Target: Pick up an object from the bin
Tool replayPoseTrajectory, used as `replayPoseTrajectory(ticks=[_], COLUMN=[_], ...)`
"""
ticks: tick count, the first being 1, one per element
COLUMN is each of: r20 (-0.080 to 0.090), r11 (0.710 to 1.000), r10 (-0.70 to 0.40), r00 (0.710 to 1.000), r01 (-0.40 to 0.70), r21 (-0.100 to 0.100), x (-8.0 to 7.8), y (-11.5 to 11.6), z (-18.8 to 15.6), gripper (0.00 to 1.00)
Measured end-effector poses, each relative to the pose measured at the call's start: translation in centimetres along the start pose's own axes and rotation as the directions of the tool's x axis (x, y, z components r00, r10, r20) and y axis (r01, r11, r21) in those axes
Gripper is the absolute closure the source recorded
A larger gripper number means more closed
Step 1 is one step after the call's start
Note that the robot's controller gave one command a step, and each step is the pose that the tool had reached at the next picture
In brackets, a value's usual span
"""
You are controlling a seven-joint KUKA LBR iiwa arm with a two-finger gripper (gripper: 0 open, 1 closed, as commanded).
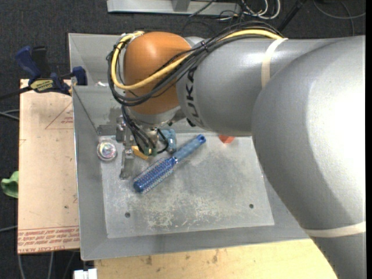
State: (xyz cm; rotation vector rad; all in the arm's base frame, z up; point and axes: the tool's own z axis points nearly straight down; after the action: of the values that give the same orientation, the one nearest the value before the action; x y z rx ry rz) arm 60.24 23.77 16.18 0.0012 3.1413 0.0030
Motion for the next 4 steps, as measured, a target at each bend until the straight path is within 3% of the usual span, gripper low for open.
replayPoseTrajectory(ticks=[1, 2, 3, 4], r20=[-0.002, -0.004, -0.001, -0.003], r11=[0.988, 0.902, 0.902, 0.835], r10=[-0.153, -0.432, -0.431, -0.55], r00=[0.988, 0.902, 0.902, 0.835], r01=[0.153, 0.432, 0.431, 0.55], r21=[0.004, 0.0, 0.0, 0.0], x=[0.9, 1.7, 1.7, 2.5], y=[-7.4, -8.3, -8.3, -8.9], z=[2.5, 9.3, 9.2, 9.3], gripper=[0.0, 0.0, 1.0, 1.0])
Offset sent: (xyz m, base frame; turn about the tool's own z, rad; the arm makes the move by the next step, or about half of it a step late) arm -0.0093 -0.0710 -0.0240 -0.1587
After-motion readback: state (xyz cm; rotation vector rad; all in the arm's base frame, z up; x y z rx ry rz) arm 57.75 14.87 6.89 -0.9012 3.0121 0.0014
